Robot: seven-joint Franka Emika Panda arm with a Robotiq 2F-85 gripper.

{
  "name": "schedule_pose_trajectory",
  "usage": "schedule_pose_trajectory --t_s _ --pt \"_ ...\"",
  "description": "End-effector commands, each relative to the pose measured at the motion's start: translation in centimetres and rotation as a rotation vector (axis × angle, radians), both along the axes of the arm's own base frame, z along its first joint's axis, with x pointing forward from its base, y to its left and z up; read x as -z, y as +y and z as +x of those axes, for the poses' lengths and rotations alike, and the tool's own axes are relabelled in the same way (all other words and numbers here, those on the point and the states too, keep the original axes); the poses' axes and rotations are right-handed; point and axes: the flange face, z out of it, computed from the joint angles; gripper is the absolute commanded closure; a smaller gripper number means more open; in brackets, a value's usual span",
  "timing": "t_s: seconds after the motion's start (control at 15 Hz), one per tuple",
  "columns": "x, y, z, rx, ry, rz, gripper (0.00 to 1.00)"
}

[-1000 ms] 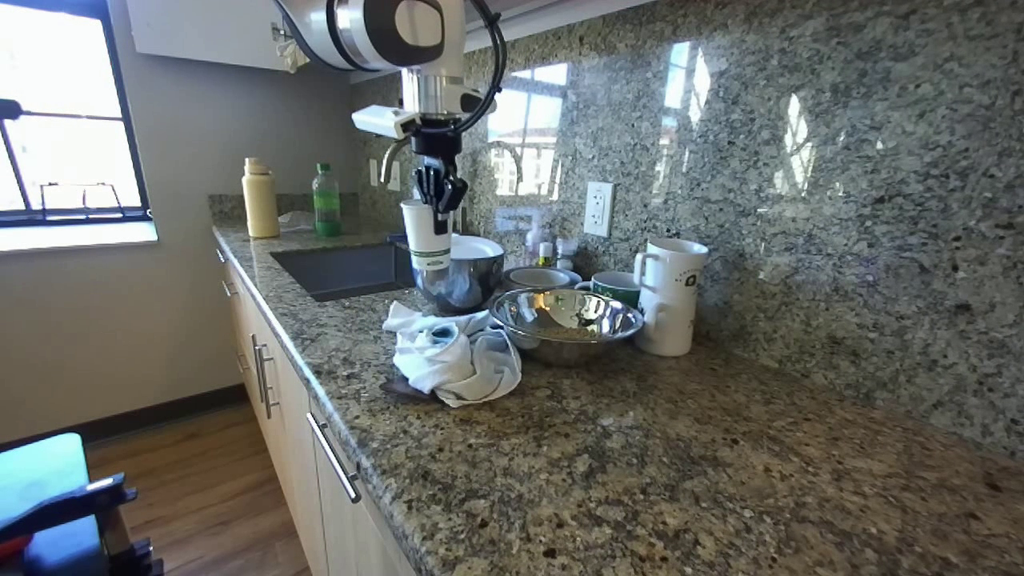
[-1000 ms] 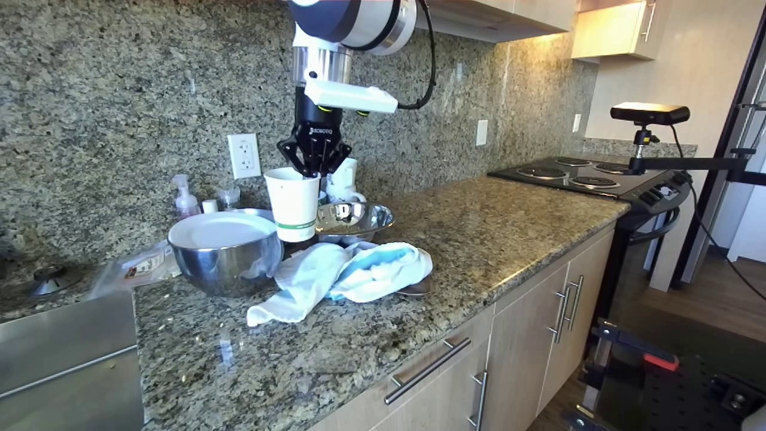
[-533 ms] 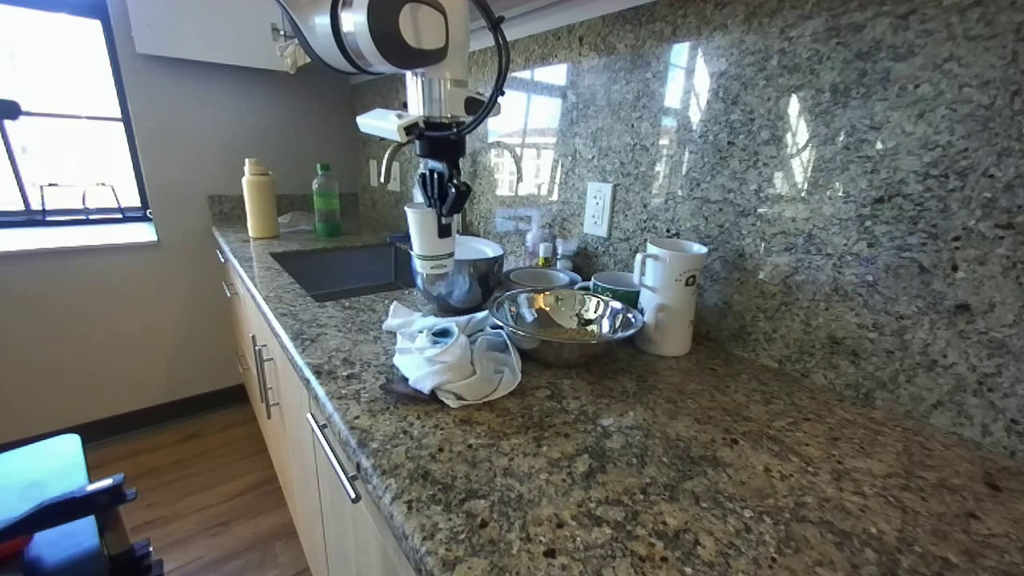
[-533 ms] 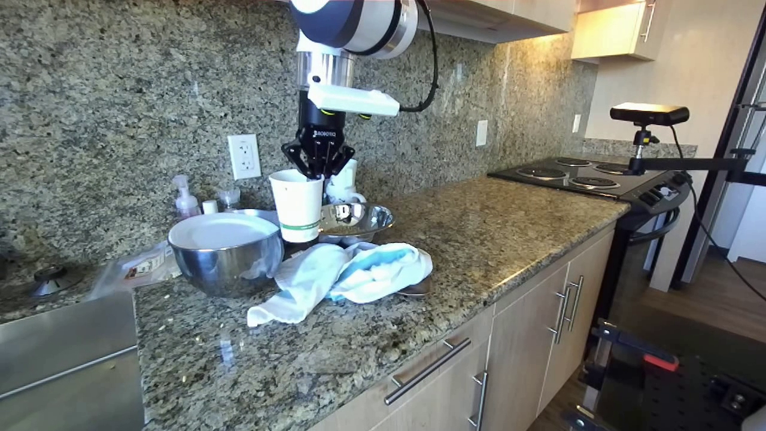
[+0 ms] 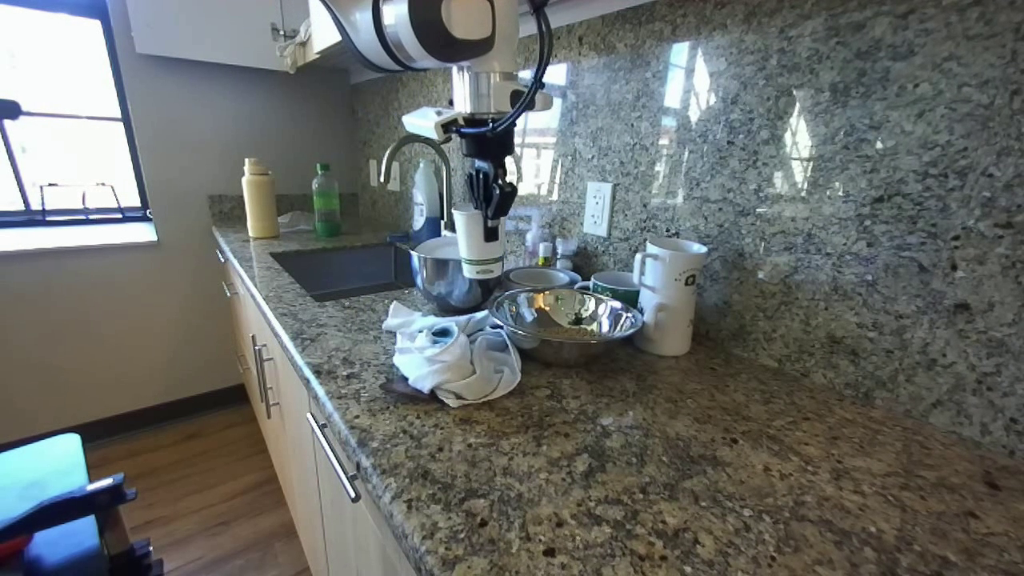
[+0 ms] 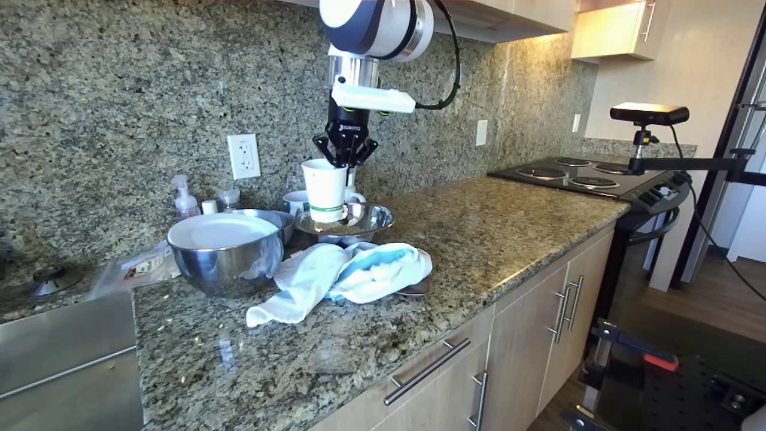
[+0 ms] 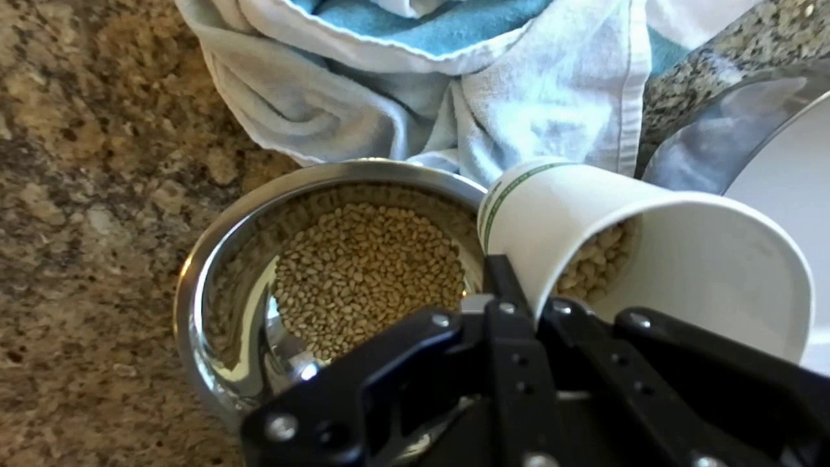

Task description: Pour the contents of the cup into the silver bowl

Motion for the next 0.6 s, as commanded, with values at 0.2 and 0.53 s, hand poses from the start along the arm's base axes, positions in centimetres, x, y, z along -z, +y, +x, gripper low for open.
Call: schedule_pose_trajectory --t_s 0.2,0.53 --pt "0.0 -2.6 2.9 0.171 -0.025 0.019 1.0" --pt "-0.1 -4.0 4.5 0.299 -0.044 0.018 1.0"
